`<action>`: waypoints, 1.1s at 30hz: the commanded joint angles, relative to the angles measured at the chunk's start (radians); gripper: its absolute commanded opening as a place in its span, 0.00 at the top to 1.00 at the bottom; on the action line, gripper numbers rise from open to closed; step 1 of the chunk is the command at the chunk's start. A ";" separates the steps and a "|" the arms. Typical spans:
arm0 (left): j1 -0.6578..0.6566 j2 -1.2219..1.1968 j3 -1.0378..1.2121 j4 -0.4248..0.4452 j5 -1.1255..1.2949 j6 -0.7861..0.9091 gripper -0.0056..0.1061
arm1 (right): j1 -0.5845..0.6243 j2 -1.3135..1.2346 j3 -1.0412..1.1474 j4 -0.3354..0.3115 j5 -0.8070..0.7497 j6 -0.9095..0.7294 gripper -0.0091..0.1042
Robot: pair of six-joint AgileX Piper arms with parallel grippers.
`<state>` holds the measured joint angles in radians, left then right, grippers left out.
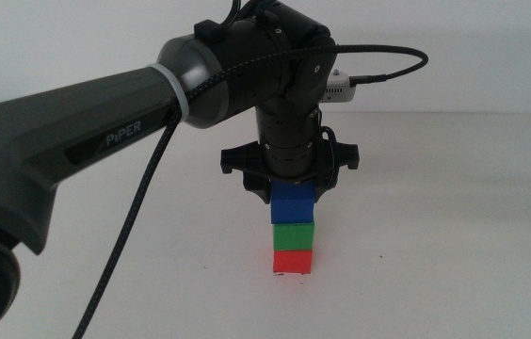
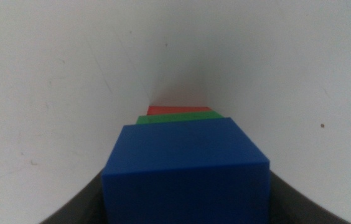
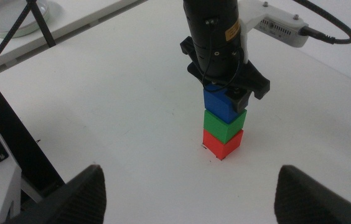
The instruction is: Stack red cubes first, then green, then blue cubes in a specific spot.
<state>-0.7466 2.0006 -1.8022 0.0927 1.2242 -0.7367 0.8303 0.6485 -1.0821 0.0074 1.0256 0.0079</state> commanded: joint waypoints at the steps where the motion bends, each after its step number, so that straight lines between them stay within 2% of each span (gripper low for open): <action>1: -0.001 -0.002 -0.005 -0.014 -0.003 0.007 0.97 | -0.004 -0.004 0.005 -0.001 -0.010 -0.008 0.10; 12: -0.001 -0.002 -0.005 -0.015 -0.003 0.025 0.94 | -0.004 -0.004 0.005 -0.001 -0.010 -0.008 0.10; 13: -0.001 -0.001 -0.005 -0.015 -0.003 0.034 0.87 | -0.004 -0.004 0.005 -0.001 -0.010 -0.008 0.10; 15: -0.001 -0.001 -0.005 -0.015 -0.003 0.040 0.81 | -0.004 -0.004 0.005 -0.001 -0.010 -0.008 0.10; 16: -0.001 -0.001 -0.005 -0.015 -0.003 0.048 0.73 | -0.004 -0.004 0.005 -0.001 -0.010 -0.008 0.10; 22: -0.001 -0.001 -0.005 -0.015 -0.003 0.060 0.44 | -0.004 -0.004 0.005 -0.001 -0.010 -0.008 0.10; 23: -0.001 -0.001 -0.005 -0.015 -0.003 0.060 0.35 | -0.004 -0.004 0.005 -0.001 -0.010 -0.008 0.10; 26: -0.001 -0.001 -0.005 -0.013 -0.003 0.060 0.22 | -0.004 -0.004 0.005 -0.001 -0.010 -0.008 0.10; 30: -0.001 -0.001 -0.005 -0.013 -0.003 0.079 0.11 | -0.004 -0.004 0.005 -0.001 -0.010 -0.008 0.10; 33: -0.001 -0.014 -0.005 -0.020 -0.003 0.084 0.11 | -0.004 -0.004 0.005 -0.001 -0.010 -0.008 0.10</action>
<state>-0.7466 2.0006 -1.8022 0.0755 1.2242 -0.6579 0.8303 0.6485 -1.0821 0.0074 1.0256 0.0079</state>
